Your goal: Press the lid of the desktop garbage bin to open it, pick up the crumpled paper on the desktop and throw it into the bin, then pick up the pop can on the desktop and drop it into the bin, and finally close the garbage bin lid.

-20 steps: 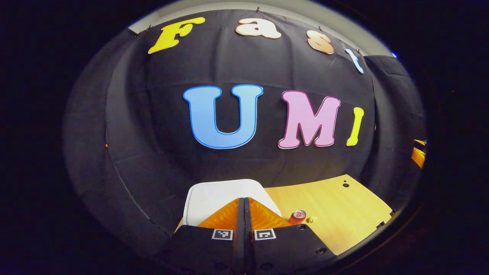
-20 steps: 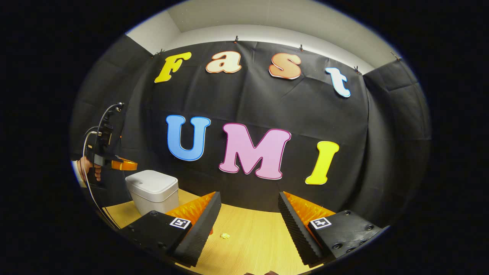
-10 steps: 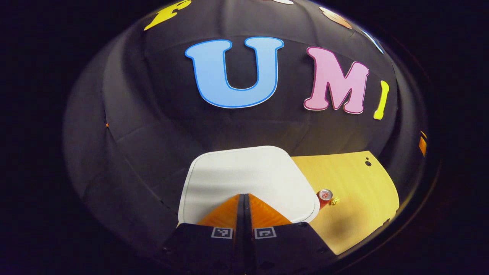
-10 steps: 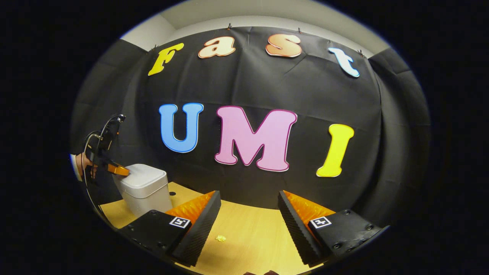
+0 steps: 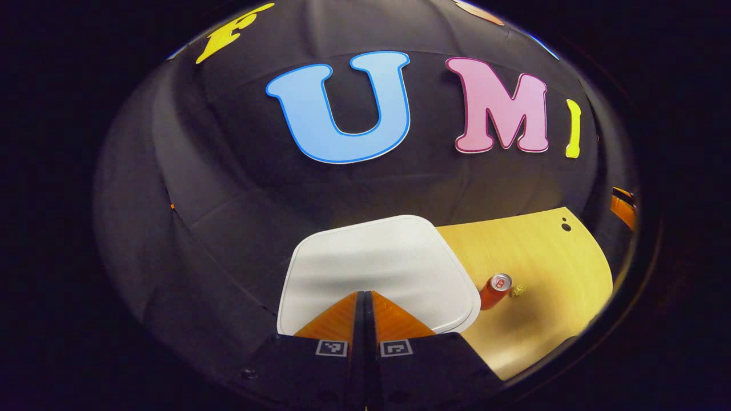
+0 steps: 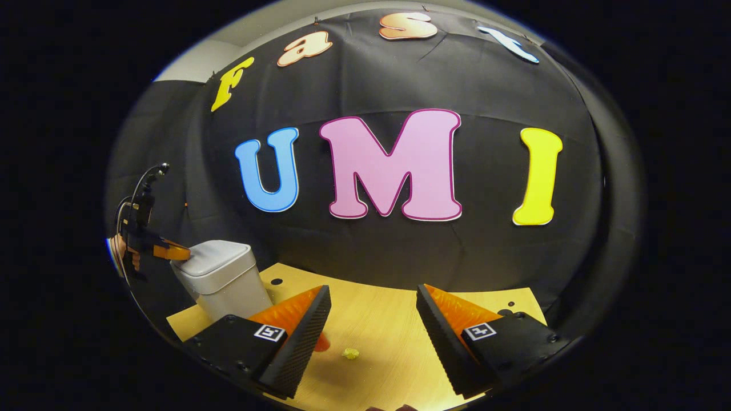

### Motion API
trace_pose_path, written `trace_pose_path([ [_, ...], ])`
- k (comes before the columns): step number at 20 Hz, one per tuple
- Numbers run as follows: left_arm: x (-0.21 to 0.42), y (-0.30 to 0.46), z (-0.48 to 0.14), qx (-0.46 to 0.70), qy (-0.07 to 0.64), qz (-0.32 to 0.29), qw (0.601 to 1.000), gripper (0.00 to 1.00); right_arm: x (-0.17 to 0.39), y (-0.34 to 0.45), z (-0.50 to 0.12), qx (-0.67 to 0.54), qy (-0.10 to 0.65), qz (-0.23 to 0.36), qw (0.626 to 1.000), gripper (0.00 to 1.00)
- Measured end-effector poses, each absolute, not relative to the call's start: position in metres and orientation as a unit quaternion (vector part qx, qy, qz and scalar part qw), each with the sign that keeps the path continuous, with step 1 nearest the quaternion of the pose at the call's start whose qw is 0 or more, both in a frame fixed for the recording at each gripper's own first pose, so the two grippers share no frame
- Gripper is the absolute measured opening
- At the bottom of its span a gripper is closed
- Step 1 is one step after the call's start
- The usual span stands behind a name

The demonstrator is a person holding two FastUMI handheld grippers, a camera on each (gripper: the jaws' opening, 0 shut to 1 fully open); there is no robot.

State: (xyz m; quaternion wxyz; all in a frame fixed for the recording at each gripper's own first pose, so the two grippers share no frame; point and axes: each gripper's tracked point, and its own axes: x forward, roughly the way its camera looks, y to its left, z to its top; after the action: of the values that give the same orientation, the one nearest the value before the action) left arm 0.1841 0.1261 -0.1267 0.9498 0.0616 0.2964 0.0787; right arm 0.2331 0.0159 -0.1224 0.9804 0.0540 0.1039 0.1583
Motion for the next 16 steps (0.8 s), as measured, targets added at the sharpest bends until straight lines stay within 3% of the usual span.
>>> trace_pose_path([
  [3,0.194,0.13,-0.09,0.081,0.229,0.1,0.965,0.07,0.229,0.015,-0.12,0.039,0.1,0.157,0.982,0.96],
  [7,0.201,0.12,-0.054,0.102,0.164,0.084,0.978,0.07,0.217,0.017,-0.107,0.017,0.083,0.142,0.986,0.96],
  [8,0.203,0.119,-0.031,0.111,0.122,0.085,0.983,0.14,0.213,0.021,-0.103,0.016,0.082,0.135,0.987,0.97],
  [9,0.198,0.116,-0.01,0.107,0.091,0.086,0.986,0.31,0.211,0.024,-0.101,0.016,0.08,0.134,0.988,0.97],
  [12,0.177,0.111,0.034,0.111,0.03,0.089,0.989,0.95,0.212,0.03,-0.103,0.011,0.087,0.126,0.988,0.97],
  [16,0.123,0.091,0.072,0.126,-0.021,0.056,0.99,0.95,0.229,0.054,-0.135,-0.003,0.136,0.142,0.981,0.97],
])
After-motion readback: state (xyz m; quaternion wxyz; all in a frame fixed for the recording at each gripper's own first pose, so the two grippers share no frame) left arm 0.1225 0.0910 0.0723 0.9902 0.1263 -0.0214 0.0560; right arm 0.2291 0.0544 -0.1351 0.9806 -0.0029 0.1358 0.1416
